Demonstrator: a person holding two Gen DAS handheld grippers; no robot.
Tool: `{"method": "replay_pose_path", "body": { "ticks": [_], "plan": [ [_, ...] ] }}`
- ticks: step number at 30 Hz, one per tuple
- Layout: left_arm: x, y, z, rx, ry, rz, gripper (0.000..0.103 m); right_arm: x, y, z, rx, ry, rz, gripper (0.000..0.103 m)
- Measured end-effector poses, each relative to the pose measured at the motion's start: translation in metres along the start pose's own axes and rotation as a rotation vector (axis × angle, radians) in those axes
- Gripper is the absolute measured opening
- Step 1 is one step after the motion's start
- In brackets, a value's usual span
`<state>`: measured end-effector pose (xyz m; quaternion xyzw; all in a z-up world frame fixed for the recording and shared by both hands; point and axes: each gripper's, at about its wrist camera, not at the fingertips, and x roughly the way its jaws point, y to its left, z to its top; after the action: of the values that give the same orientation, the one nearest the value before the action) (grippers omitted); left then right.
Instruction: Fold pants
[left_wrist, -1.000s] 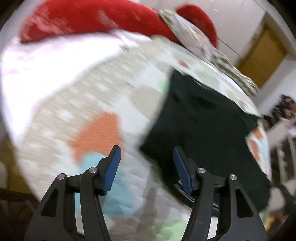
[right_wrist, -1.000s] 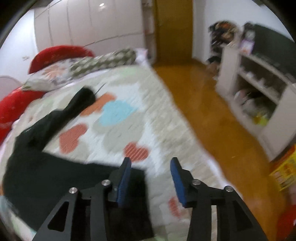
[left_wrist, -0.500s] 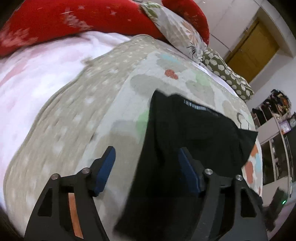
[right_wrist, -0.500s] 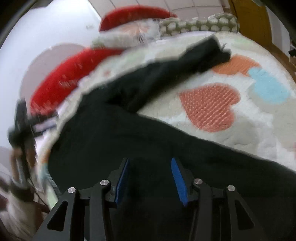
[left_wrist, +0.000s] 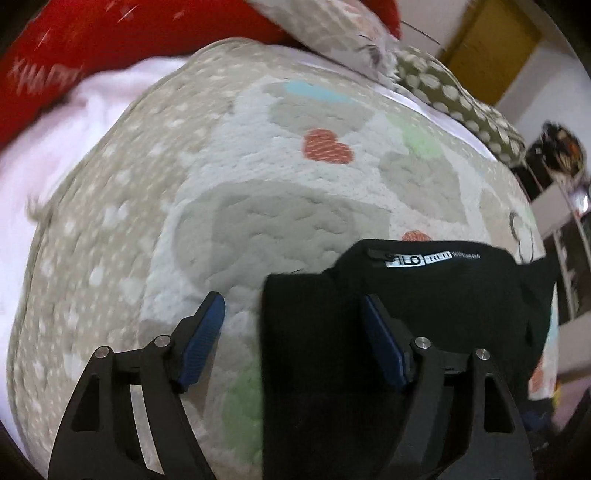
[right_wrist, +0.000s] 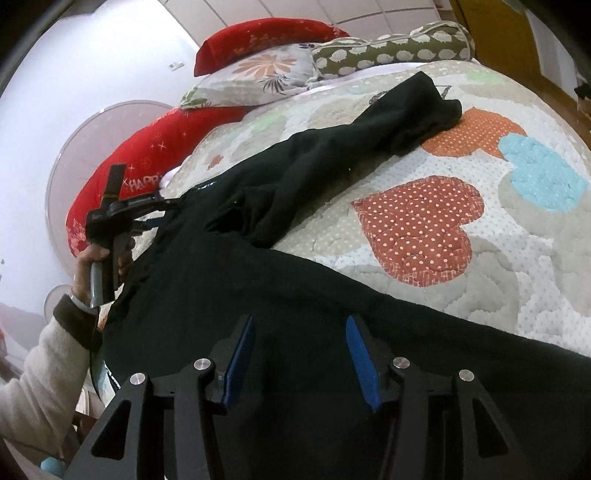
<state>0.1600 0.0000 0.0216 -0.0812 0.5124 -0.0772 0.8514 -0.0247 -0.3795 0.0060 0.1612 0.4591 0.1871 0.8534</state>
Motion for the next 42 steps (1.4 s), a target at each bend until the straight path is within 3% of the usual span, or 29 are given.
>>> {"method": "replay_pose_path", "body": {
  "ticks": [1, 4, 6, 9, 11, 12, 15, 19, 21, 25, 31, 34, 36, 37, 38, 40, 42],
  "plan": [
    [0.0, -0.006, -0.001, 0.03, -0.008, 0.004, 0.048, 0.0, -0.001, 0.0, 0.007, -0.002, 0.004, 0.05],
    [-0.005, -0.022, -0.003, 0.089, -0.012, 0.001, 0.014, -0.004, -0.002, -0.001, 0.036, -0.012, 0.016, 0.05],
    [-0.032, -0.037, -0.014, 0.119, -0.049, -0.056, 0.011, -0.007, -0.003, -0.001, 0.051, -0.018, 0.018, 0.05],
    [-0.099, -0.064, -0.05, 0.227, -0.146, -0.217, 0.011, -0.015, -0.003, -0.002, 0.05, -0.03, 0.013, 0.05],
    [-0.159, -0.081, -0.108, 0.354, -0.244, -0.361, 0.011, -0.022, -0.005, -0.003, 0.054, -0.052, 0.019, 0.05],
    [-0.171, -0.085, -0.128, 0.383, -0.259, -0.38, 0.011, -0.027, -0.01, -0.004, 0.067, -0.066, 0.022, 0.05],
    [-0.182, -0.081, -0.192, 0.383, -0.224, -0.379, 0.012, -0.039, -0.025, -0.004, 0.124, -0.096, 0.019, 0.05],
    [-0.149, -0.045, -0.229, 0.203, -0.102, -0.381, 0.011, -0.057, -0.036, 0.001, 0.167, -0.137, -0.004, 0.05],
    [-0.139, -0.042, -0.227, 0.196, -0.087, -0.33, 0.012, -0.068, -0.041, 0.008, 0.177, -0.168, -0.031, 0.052],
    [-0.142, -0.045, -0.222, 0.216, -0.102, -0.323, 0.012, -0.083, -0.063, 0.015, 0.236, -0.227, -0.045, 0.077],
    [-0.14, -0.037, -0.219, 0.193, -0.088, -0.33, 0.012, -0.054, -0.119, 0.063, 0.331, -0.188, -0.137, 0.077],
    [-0.141, -0.037, -0.219, 0.195, -0.084, -0.33, 0.012, -0.028, -0.135, 0.09, 0.362, -0.19, -0.115, 0.077],
    [-0.142, -0.037, -0.217, 0.196, -0.083, -0.323, 0.012, -0.019, -0.137, 0.105, 0.345, -0.227, -0.096, 0.07],
    [-0.143, -0.037, -0.214, 0.196, -0.084, -0.312, 0.012, -0.014, -0.137, 0.109, 0.341, -0.227, -0.088, 0.033],
    [-0.144, -0.037, -0.211, 0.202, -0.088, -0.296, 0.012, -0.01, -0.137, 0.113, 0.345, -0.207, -0.074, 0.008],
    [-0.149, -0.034, -0.198, 0.217, -0.119, -0.242, 0.012, -0.014, -0.128, 0.115, 0.344, -0.201, -0.048, 0.008],
    [-0.158, -0.026, -0.183, 0.217, -0.157, -0.215, 0.012, -0.046, -0.108, 0.106, 0.282, -0.268, -0.046, 0.005]
  ]
}}
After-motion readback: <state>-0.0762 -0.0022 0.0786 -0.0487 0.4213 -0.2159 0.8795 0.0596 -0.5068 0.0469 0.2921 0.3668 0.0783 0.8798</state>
